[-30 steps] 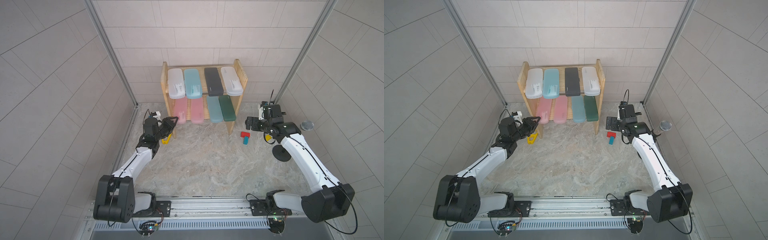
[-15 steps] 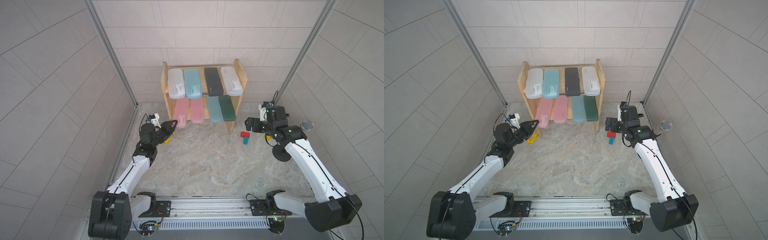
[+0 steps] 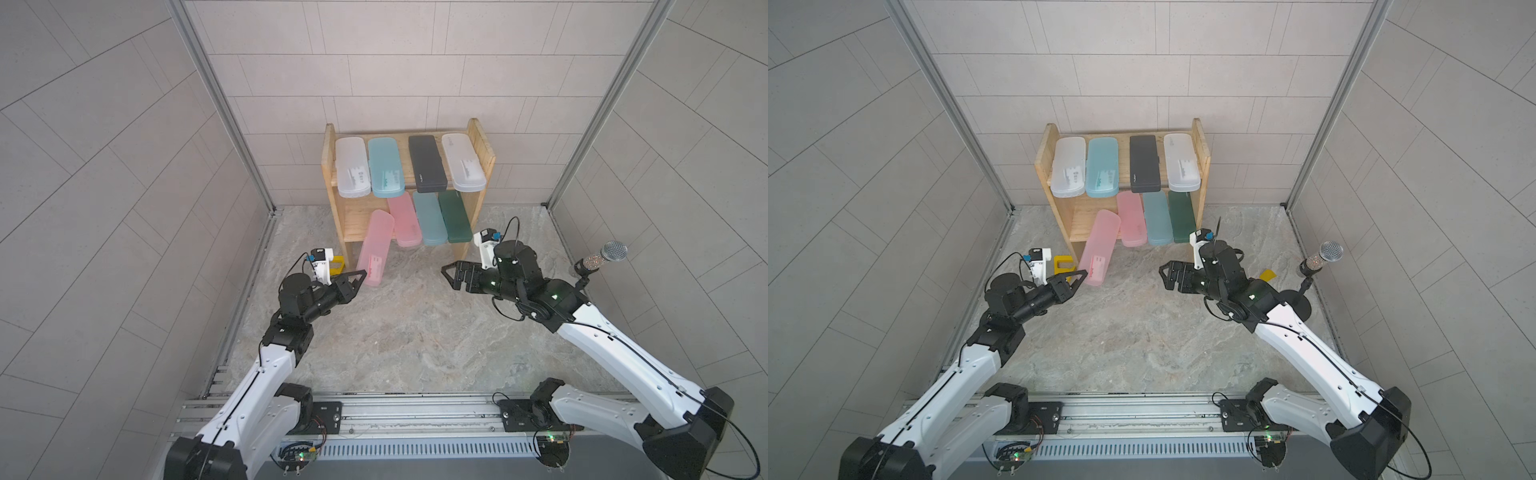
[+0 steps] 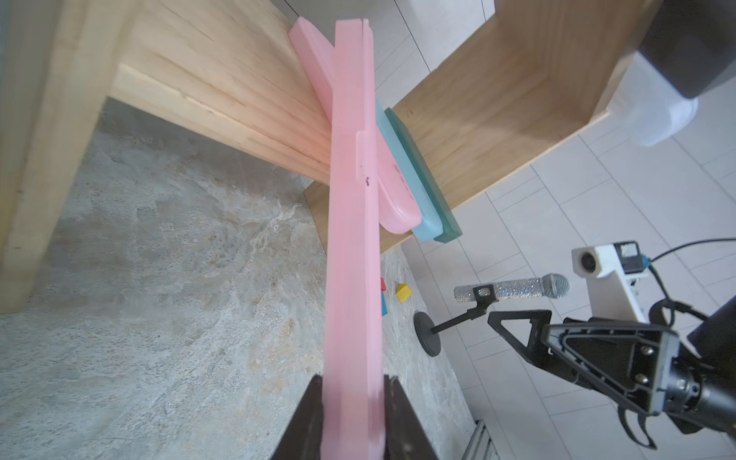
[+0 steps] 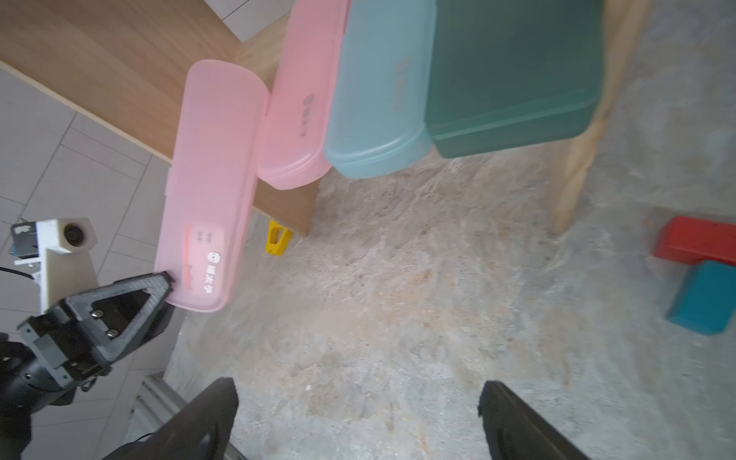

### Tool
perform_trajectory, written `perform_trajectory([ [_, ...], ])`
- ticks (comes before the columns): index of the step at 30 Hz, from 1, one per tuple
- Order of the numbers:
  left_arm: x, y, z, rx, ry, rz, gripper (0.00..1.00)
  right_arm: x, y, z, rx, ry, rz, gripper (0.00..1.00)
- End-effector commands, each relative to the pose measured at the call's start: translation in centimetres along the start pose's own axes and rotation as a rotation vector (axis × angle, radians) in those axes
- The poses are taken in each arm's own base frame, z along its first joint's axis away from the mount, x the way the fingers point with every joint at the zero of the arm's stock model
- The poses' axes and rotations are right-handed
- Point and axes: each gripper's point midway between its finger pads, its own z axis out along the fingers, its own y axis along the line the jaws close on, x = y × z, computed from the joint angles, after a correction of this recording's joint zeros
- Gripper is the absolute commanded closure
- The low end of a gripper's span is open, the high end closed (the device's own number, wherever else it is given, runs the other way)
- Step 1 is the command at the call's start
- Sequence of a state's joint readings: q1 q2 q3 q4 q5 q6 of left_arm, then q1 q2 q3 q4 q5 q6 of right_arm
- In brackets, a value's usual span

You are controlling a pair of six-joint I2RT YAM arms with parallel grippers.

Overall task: Remove the pencil cases from the shelf
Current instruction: Pick up the pencil case from the shelf.

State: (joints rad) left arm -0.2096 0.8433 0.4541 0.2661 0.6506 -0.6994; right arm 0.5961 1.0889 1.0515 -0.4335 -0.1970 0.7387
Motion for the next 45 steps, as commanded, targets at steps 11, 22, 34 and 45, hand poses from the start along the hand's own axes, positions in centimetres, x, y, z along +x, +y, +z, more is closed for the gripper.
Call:
perform_trajectory([
  [11, -0.6, -4.1, -5.2, 0.036, -0.211, 0.295, 1.00, -2.8, 9.9, 2.7, -0.240, -0.049, 0.024, 0.00],
  [22, -0.4, -4.6, -5.3, 0.056, -0.222, 0.311, 1.00, -1.4, 15.6, 6.1, -0.294, -0.022, -0.012, 0.00],
  [34, -0.4, -4.7, -5.5, 0.051, -0.230, 0.325, 1.00, -0.8, 16.8, 10.4, -0.227, 0.012, -0.025, 0.00],
  [45, -0.2, -4.1, -5.4, 0.013, -0.222, 0.344, 1.00, -1.5, 17.3, 11.6, -0.216, -0.007, -0.009, 0.00],
])
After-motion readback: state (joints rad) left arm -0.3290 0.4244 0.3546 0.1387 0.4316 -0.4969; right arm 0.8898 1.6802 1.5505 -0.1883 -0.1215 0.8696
